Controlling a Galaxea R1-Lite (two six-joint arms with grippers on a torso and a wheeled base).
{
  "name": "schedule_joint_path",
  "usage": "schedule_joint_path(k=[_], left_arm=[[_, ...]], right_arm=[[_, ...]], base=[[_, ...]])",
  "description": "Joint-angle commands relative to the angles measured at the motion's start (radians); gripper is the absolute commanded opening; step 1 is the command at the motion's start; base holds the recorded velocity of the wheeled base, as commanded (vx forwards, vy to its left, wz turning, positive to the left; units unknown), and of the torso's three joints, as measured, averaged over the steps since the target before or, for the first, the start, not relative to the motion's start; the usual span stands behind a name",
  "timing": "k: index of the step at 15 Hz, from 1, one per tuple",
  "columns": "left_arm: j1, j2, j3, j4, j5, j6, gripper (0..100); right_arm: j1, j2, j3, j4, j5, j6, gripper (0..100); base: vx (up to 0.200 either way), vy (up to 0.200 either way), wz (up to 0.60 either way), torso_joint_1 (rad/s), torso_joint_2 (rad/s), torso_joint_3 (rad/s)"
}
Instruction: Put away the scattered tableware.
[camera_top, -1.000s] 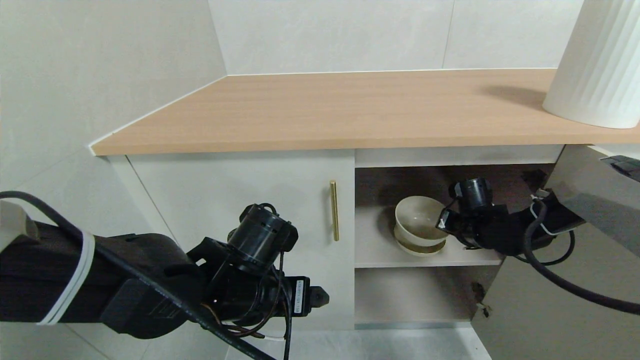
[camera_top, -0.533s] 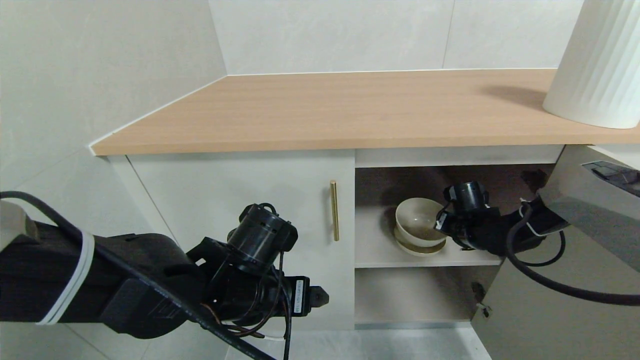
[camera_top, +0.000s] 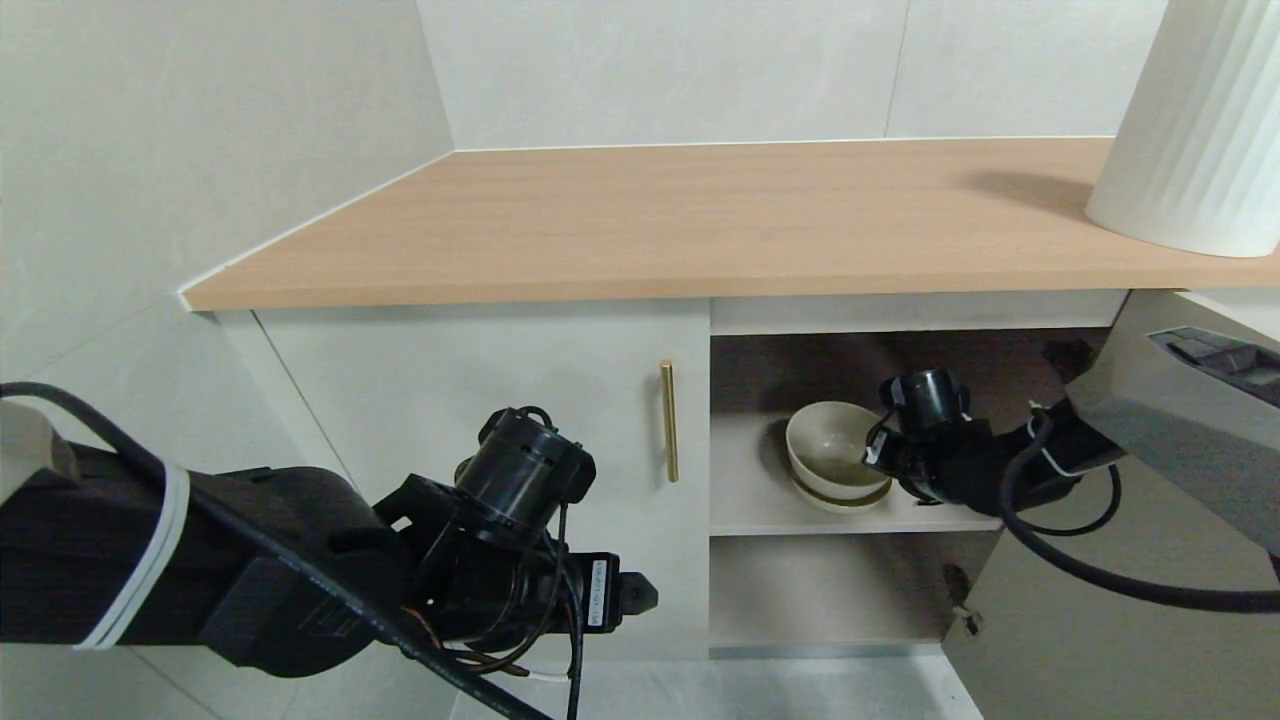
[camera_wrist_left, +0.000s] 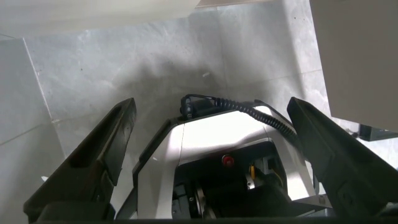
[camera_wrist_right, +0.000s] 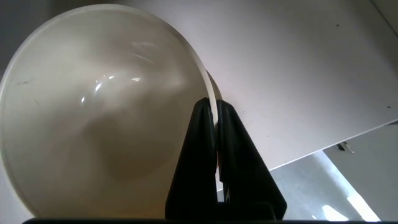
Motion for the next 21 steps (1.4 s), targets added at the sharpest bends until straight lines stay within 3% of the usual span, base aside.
schedule_joint_path(k=[1, 6, 7, 14, 16, 18, 21], left_arm=[[0.0, 0.001, 0.0, 0.0, 0.0, -0.001, 100], [0.0, 0.001, 0.0, 0.0, 0.002, -0.001, 100], [0.0, 0.001, 0.0, 0.0, 0.002, -0.001, 100], [0.0, -0.002, 0.0, 0.001, 0.002, -0.001, 100], [0.013, -0.028, 0.0, 0.003, 0.037, 0.004, 100], [0.053, -0.099, 0.0, 0.006, 0.049, 0.01, 100], [0.108, -0.251, 0.041, 0.009, 0.094, 0.076, 100]], right_arm=[[0.001, 0.001, 0.002, 0.0, 0.0, -0.001, 0], [0.001, 0.003, 0.004, 0.002, 0.0, -0.001, 0], [0.001, 0.003, 0.002, 0.002, 0.0, -0.001, 100], [0.001, -0.016, 0.021, 0.006, 0.0, -0.004, 100], [0.001, -0.154, 0.133, 0.012, 0.041, -0.016, 100], [0.0, -0.318, 0.274, 0.012, 0.15, -0.107, 100], [0.013, -0.504, 0.393, 0.016, 0.184, -0.197, 100]], base=[[0.0, 0.0, 0.0, 0.0, 0.0, 0.0], [0.0, 0.0, 0.0, 0.0, 0.0, 0.0], [0.0, 0.0, 0.0, 0.0, 0.0, 0.0], [0.0, 0.0, 0.0, 0.0, 0.0, 0.0], [0.0, 0.0, 0.0, 0.0, 0.0, 0.0], [0.0, 0.0, 0.0, 0.0, 0.0, 0.0], [0.0, 0.0, 0.0, 0.0, 0.0, 0.0]])
